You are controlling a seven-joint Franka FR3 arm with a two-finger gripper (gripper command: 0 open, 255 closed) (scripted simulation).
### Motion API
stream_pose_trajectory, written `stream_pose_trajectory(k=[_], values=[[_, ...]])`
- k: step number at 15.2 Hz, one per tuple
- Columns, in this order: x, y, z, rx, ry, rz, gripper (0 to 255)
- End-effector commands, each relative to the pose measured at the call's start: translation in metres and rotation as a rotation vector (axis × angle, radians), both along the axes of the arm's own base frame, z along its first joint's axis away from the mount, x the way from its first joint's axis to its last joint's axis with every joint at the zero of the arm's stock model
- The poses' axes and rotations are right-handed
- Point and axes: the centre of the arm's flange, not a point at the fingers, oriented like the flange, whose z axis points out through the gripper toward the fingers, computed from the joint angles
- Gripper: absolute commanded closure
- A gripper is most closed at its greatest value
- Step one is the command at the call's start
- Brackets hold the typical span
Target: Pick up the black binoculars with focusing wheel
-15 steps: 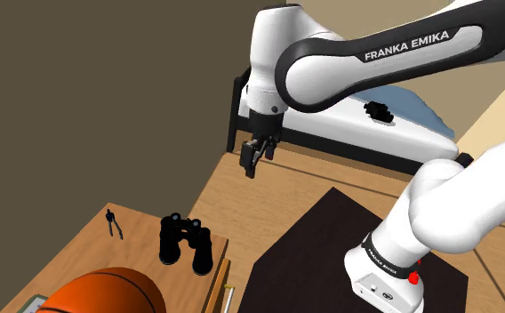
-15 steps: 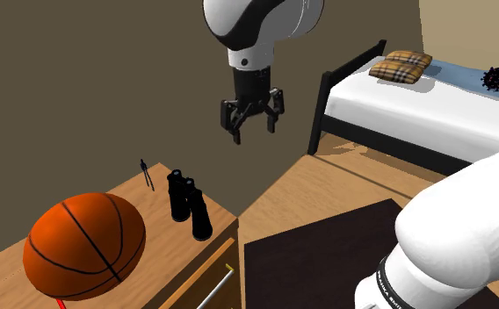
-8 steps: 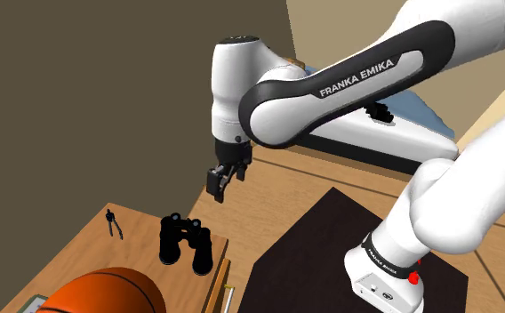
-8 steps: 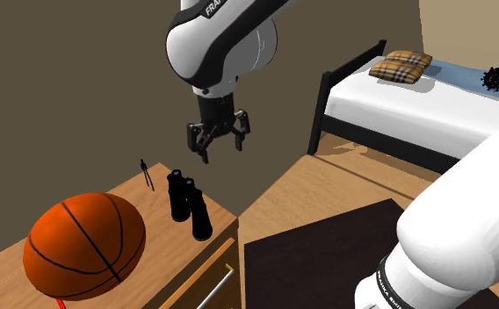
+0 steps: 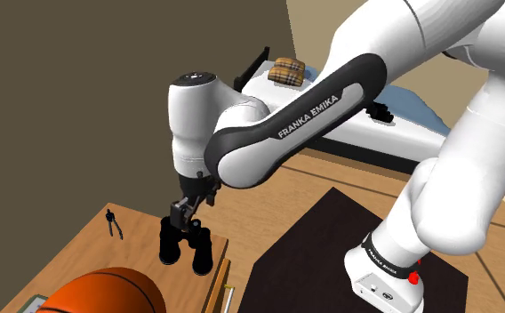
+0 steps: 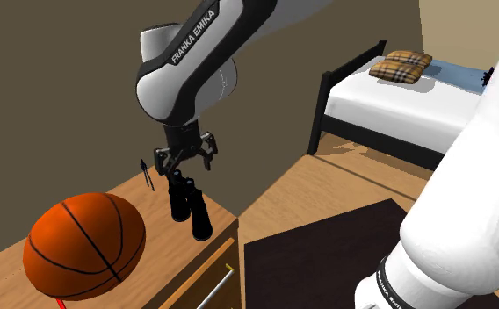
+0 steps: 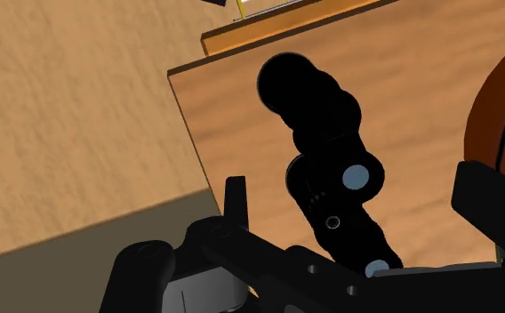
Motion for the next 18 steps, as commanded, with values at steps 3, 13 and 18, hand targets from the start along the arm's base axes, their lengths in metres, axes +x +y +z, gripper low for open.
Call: stream_pose_trajectory(k=[3,13,18], values=[[0.004,0.011,-0.026,0.003,-0.003,0.005,0],[0.005,0.010,-0.051,0.003,-0.003,0.005,255],[0.005,0.010,-0.051,0.003,-0.003,0.005,255]])
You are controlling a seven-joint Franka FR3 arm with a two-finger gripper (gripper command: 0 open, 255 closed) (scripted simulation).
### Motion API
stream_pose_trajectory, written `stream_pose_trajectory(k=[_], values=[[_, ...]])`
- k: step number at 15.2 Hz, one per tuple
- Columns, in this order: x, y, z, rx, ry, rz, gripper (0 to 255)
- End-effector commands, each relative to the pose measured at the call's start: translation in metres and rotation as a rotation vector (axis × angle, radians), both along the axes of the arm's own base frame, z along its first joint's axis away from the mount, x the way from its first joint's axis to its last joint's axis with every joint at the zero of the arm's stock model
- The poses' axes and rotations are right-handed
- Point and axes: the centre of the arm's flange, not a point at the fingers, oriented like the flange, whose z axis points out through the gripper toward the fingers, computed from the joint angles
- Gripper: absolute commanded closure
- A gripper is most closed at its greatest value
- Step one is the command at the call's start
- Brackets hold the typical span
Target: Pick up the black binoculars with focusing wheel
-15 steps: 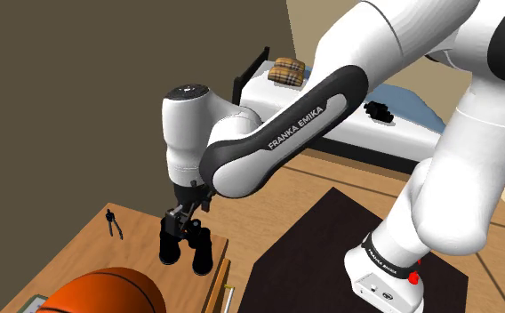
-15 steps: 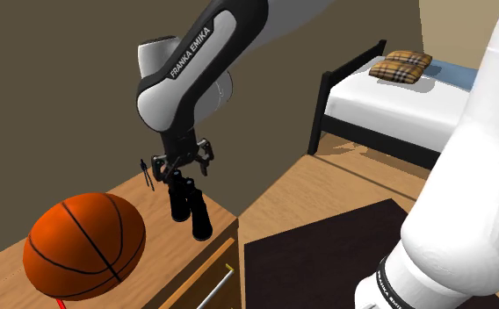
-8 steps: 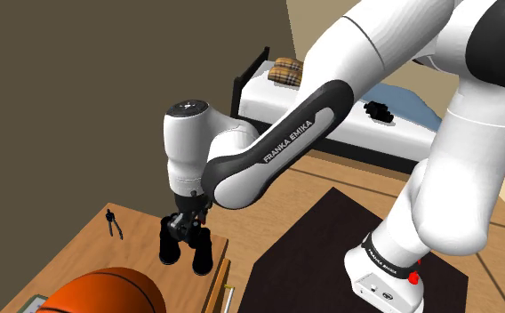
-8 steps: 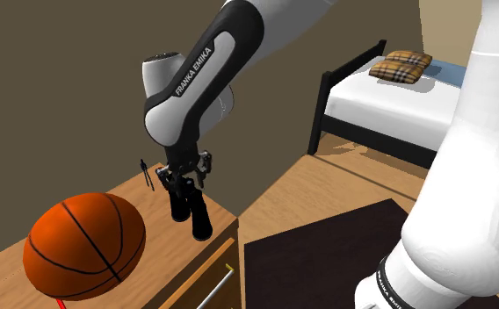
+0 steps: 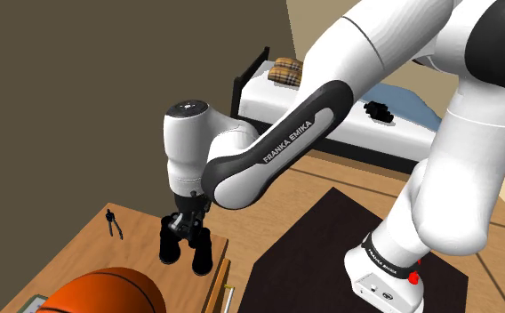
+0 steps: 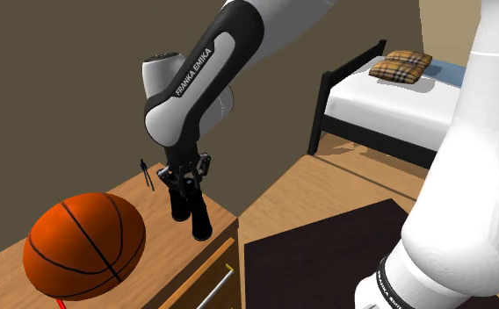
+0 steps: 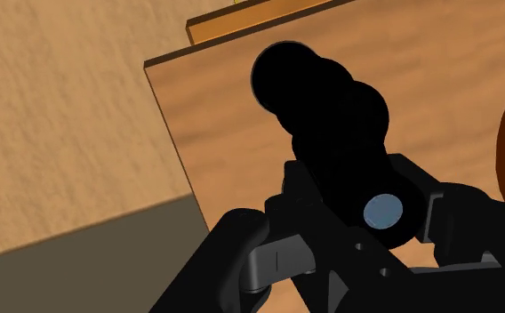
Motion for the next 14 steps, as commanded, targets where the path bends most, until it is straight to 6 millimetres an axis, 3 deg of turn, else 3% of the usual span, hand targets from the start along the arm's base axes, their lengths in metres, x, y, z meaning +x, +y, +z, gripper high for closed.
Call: stream_pose_trajectory(k=[1,14], values=[[-0.001,0.000,0.000,-0.001,0.002,-0.001,255],[-0.001,0.000,0.068,-0.001,0.002,-0.001,255]])
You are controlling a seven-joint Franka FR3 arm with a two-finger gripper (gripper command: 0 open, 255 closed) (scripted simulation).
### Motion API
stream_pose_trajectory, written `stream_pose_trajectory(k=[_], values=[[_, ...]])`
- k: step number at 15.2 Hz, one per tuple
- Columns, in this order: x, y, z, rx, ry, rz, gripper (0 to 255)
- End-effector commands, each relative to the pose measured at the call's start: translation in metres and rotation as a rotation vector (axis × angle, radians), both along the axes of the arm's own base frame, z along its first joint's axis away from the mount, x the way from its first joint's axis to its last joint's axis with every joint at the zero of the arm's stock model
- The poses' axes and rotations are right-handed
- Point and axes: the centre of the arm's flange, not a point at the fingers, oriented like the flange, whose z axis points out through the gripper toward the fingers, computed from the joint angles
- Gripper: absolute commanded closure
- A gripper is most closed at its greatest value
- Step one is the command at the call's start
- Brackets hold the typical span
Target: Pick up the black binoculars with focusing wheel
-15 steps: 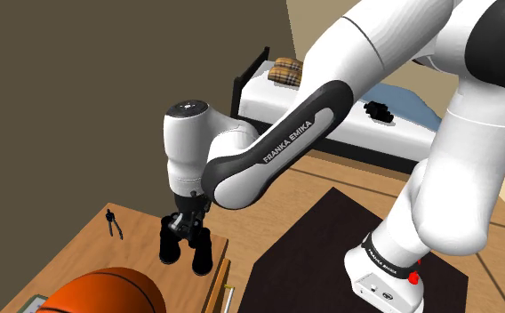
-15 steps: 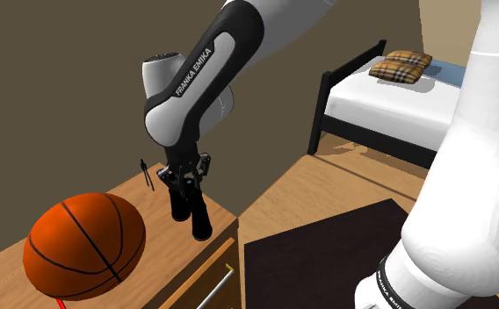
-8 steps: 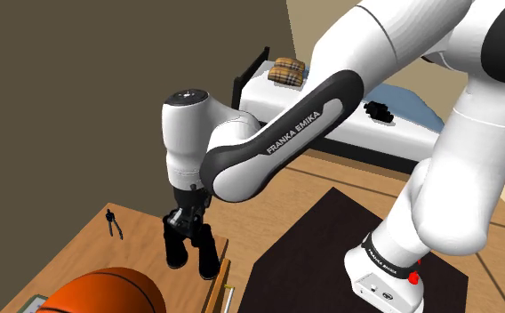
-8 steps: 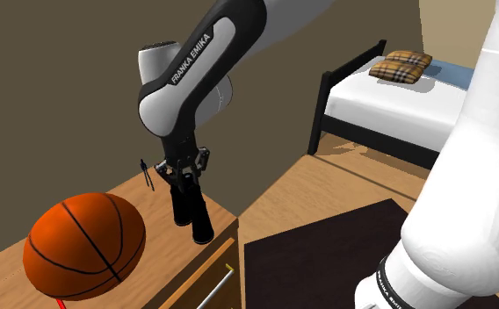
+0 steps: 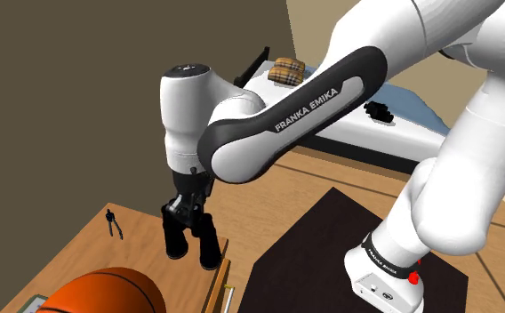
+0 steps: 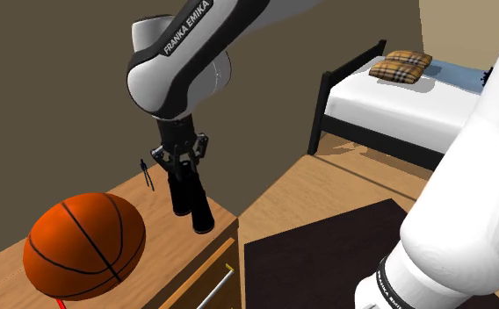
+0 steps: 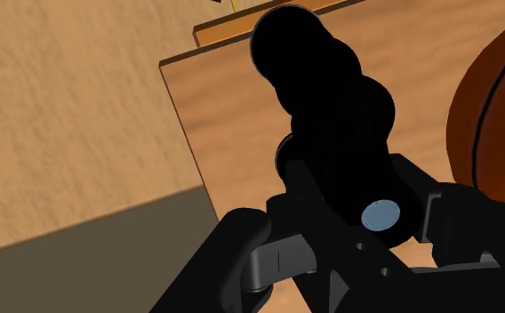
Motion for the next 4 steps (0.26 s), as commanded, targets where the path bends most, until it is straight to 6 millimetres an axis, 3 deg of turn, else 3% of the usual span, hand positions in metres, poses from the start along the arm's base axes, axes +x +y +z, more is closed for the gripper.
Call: stream_pose_trajectory(k=[1,4], values=[[0.0001,0.0003,0.0107,0.000,0.000,0.000,255],[0.0001,0.0003,0.0167,0.000,0.000,0.000,255]])
